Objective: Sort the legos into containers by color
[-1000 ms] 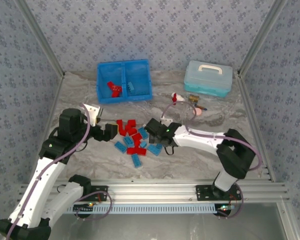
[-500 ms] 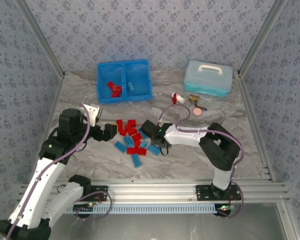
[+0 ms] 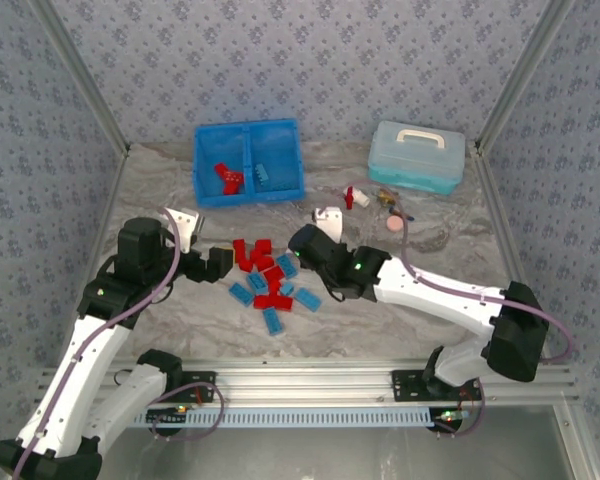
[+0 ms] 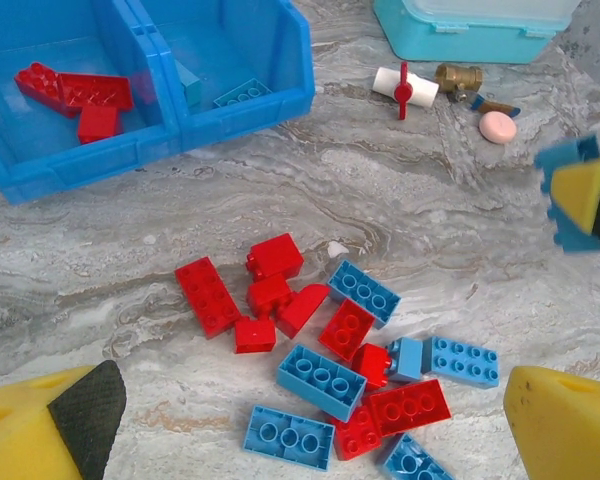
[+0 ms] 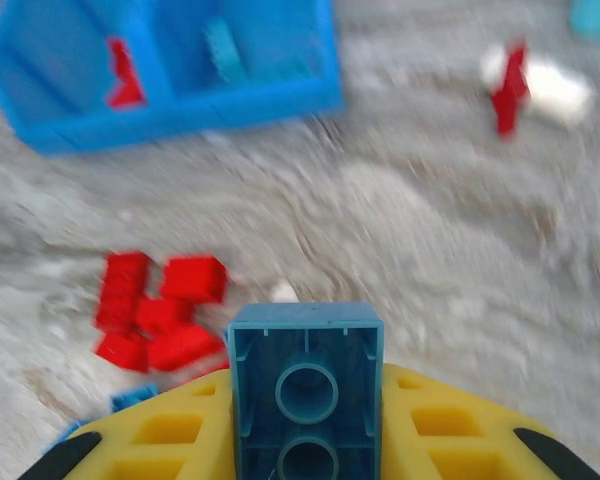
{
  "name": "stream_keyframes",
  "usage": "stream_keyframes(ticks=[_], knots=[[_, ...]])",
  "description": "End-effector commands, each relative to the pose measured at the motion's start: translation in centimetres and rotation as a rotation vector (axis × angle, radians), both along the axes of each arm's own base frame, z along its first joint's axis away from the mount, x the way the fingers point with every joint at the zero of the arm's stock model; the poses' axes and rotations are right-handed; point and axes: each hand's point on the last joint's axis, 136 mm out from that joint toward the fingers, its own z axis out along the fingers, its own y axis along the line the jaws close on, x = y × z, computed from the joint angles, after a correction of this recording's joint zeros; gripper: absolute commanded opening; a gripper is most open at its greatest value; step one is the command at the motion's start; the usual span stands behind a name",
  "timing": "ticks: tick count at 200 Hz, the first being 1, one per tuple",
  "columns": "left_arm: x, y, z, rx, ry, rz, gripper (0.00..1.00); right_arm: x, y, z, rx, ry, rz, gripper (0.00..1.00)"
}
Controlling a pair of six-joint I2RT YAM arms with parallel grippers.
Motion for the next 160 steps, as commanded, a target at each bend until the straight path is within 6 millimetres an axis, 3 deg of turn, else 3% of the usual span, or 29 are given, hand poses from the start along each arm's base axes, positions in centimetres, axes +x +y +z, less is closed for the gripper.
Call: stream_keyframes(ticks=[1,36,81,99,129,160], knots=[[-0.5,-0.2,0.7,-0.014,-0.036,-0.035,0.99,4.5,2.4,4.5,-0.083,-0.191,0.089,0.28],[-0.7,0.1,1.2,-0.019,-0.068,-0.018,0.99,12.8,5.7,3.7,-0.148,-0.135,0.18,0.26],[-0.6,0.8,1.0,0.01,-0.064,0.011,0.99,23.0,8.4,-0.3,-0.228,-0.056,0.182,0.28],[-0.6,0.9,0.9,0.013,-0.065,0.017,0.99,25.8,9.4,-1.9,-0.25,-0.064,0.187,0.29],[-0.5,0.9,0.8,0.017,-0.06,0.021,0.99,28.6,10.3,-5.2,-0.275,-0.1,0.176,0.34],[-0.5,0.9,0.7,0.017,-0.057,0.019,0.99,30.5,10.2,-7.9,-0.233,-0.106,0.166,0.34]])
